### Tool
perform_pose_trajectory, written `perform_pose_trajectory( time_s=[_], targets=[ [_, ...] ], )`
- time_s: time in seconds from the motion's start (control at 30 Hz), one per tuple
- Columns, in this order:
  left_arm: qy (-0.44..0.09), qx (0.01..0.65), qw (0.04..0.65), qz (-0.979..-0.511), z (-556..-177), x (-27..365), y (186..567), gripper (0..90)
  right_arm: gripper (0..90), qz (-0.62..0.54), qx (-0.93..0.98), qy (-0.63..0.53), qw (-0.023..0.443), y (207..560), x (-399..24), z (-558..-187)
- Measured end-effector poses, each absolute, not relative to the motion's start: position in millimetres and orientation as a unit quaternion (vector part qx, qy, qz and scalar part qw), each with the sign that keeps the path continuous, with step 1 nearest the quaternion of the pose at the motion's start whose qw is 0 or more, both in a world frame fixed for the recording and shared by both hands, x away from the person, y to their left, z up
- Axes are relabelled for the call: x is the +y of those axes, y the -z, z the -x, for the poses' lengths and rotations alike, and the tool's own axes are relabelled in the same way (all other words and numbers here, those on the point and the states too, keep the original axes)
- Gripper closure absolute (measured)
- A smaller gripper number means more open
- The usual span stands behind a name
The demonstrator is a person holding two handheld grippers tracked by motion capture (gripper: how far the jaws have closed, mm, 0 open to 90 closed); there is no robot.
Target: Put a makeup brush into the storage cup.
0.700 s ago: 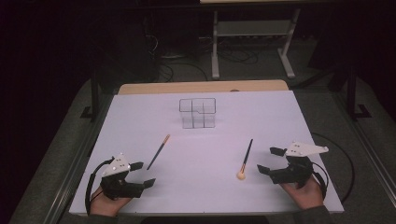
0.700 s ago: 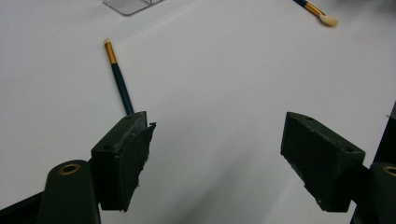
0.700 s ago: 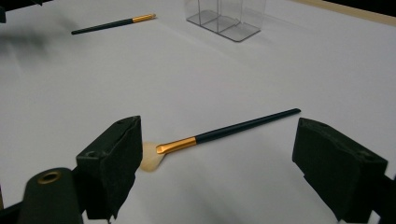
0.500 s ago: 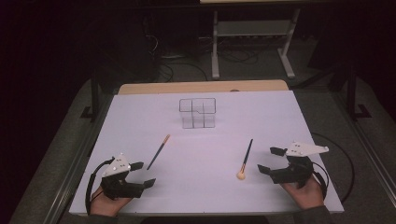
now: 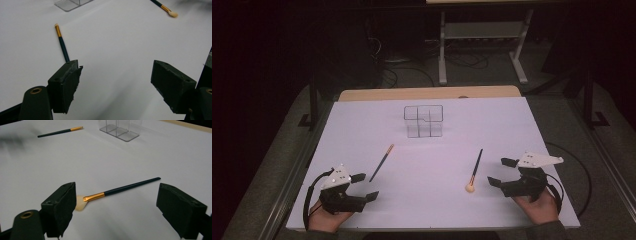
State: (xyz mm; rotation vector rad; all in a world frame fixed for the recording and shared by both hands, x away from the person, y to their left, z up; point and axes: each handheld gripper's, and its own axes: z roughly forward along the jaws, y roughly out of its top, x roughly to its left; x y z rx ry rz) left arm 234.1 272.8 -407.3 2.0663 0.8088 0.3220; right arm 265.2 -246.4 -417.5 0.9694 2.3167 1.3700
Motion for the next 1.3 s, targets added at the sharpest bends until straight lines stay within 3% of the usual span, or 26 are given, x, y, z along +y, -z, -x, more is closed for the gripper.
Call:
perform_pose_trajectory(
  time_s=[0.77,1.3],
  targets=[
    [-0.133,0.34,0.436,-0.823,-236.4,274.4,404.2,17.1,15.4,-0.336,0.803,-0.472,0.14,417.3,-244.9,-265.3],
    [-0.137,0.336,0.418,-0.833,-242.2,272.4,387.9,18.9,15.5,-0.34,0.803,-0.468,0.141,416.4,-243.5,-264.9]
  ],
)
